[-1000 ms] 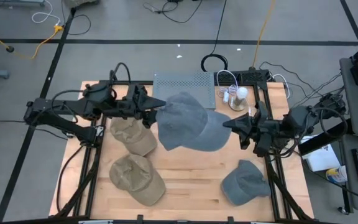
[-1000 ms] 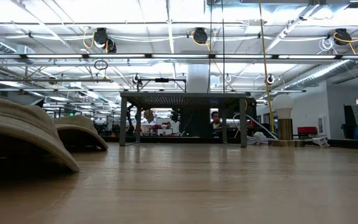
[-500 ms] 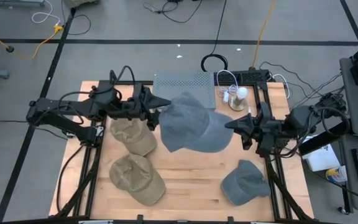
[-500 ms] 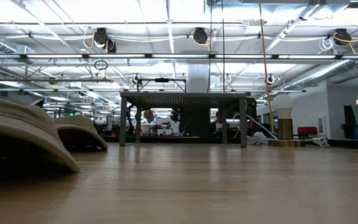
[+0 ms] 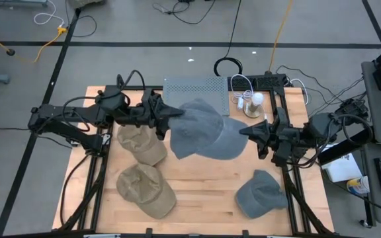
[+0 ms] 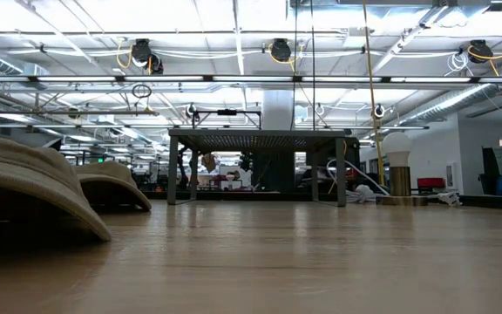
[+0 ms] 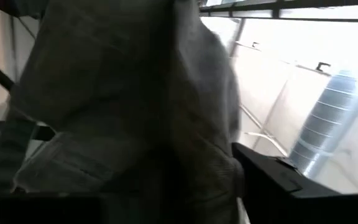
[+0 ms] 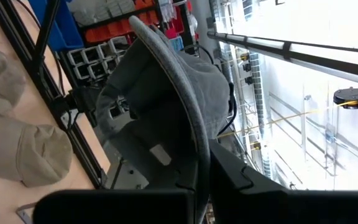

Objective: Pick & Place hat
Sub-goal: Put the top black cap on the shelf

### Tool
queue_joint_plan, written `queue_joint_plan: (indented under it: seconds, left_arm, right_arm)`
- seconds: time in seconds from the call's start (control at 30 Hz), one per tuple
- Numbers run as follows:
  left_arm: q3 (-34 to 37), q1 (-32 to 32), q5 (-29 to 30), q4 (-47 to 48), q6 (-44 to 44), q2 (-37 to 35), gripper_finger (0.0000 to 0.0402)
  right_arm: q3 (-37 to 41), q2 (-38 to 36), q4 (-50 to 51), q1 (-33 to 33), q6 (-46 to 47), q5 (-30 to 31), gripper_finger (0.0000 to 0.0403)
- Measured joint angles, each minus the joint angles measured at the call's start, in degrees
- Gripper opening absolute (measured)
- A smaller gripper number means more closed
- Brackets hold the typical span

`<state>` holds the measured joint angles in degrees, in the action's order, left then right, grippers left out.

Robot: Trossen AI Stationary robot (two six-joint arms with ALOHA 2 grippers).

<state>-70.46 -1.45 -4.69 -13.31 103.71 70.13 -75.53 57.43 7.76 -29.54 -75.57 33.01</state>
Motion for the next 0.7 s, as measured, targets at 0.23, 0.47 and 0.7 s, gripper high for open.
queue_joint_plan:
  seconds: [0.23,0.47,0.7]
  left_arm:
    - [0.0,0.9,-1.0,-4.0,-2.1,0.0,0.0033]
    - [0.0,1.9,-4.0,-5.1,-3.1,-0.1,0.0035]
    - [0.0,2.6,-5.6,-8.6,-5.5,-0.1,0.0018]
  right_arm:
    - [0.0,0.0,0.3,0.0,4.4,0.0,0.0009]
    - [0.0,0.0,0.6,0.0,8.1,0.0,0.0045]
    - [0.0,0.0,5.7,-0.8,15.6,0.0,0.0148]
